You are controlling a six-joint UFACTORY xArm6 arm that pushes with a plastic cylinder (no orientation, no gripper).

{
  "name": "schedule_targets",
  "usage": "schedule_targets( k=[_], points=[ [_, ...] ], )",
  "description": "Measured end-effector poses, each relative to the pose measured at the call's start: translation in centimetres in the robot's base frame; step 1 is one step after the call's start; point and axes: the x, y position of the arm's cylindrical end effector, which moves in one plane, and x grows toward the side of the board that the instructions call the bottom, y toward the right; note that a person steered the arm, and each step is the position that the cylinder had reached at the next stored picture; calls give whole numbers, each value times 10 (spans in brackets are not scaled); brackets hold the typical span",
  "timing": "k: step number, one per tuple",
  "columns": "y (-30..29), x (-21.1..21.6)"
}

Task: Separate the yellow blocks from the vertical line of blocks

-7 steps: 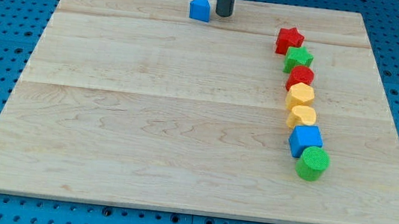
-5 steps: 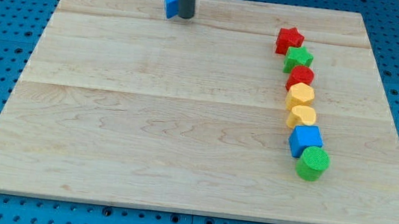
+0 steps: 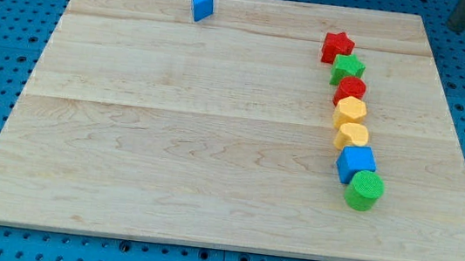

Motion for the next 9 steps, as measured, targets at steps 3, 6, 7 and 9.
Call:
schedule_targets(
  k=[3, 6, 7, 9],
  points=[
    [-119, 182],
    [-180, 211],
    [-163, 209],
    [-322, 158]
  ],
)
